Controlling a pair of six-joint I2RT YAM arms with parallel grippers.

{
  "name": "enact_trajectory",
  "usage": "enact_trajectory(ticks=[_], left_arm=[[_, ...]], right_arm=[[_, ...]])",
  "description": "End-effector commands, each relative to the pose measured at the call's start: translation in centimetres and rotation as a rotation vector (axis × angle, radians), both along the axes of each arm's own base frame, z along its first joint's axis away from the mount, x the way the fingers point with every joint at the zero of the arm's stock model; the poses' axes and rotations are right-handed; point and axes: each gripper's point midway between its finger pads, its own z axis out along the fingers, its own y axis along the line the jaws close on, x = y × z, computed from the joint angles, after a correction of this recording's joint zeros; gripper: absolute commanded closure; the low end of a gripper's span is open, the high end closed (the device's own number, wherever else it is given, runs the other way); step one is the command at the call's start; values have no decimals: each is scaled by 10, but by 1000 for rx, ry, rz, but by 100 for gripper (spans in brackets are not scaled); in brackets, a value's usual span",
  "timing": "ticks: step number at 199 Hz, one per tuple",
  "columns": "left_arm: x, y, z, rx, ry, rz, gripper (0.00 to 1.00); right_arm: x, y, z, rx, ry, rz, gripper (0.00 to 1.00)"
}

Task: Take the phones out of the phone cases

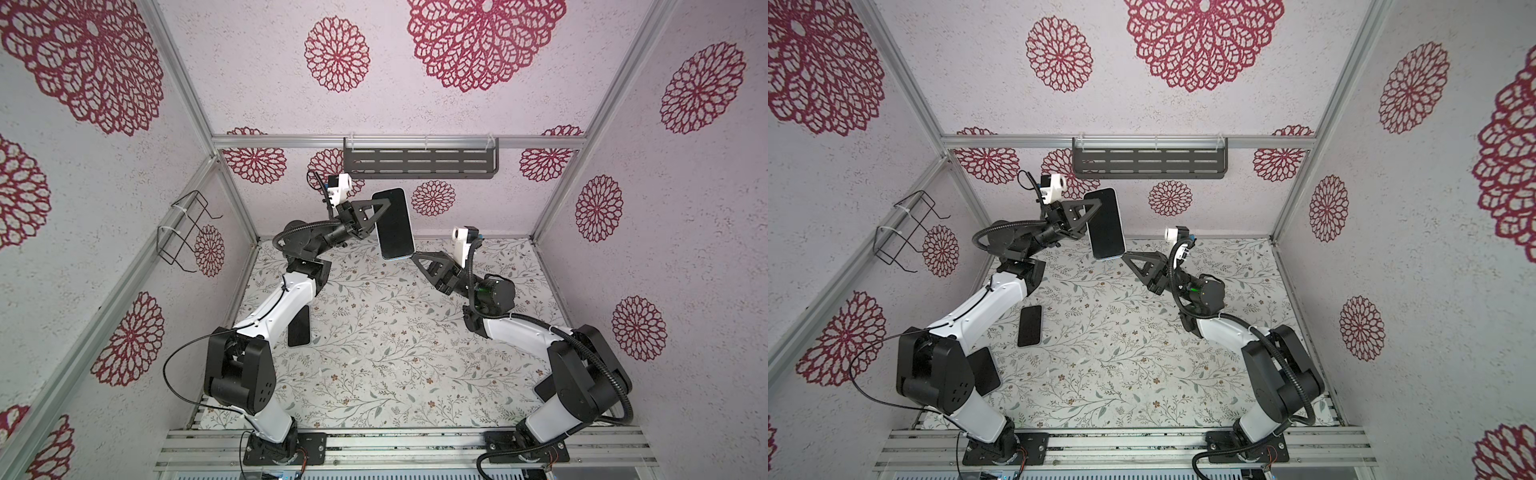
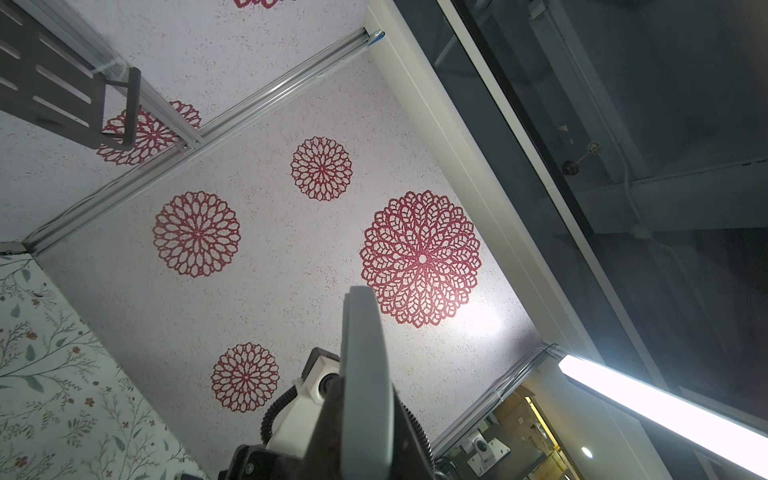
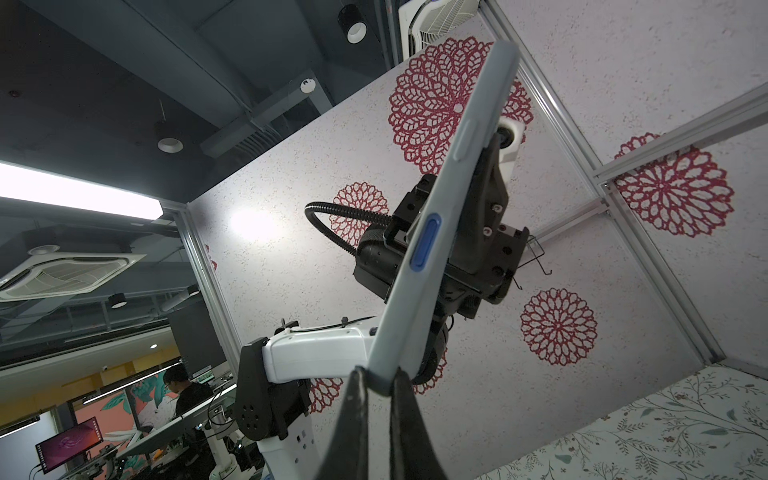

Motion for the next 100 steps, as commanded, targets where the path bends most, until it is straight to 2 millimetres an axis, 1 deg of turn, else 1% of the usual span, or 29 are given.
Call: enact_trajectory(ticks=[1,59,100], left_arm=[[-70,-11,51,-83,-120,-171,100],[-78,-7,61,-102,-147,-177,100],[-83,-4,69,-113,-164,-173,100]], right_arm=[[39,-8,-20,21,94,-101,100],[53,-12,-28,18,153,-130,100],[60,-14,-37,10,201,-143,97]])
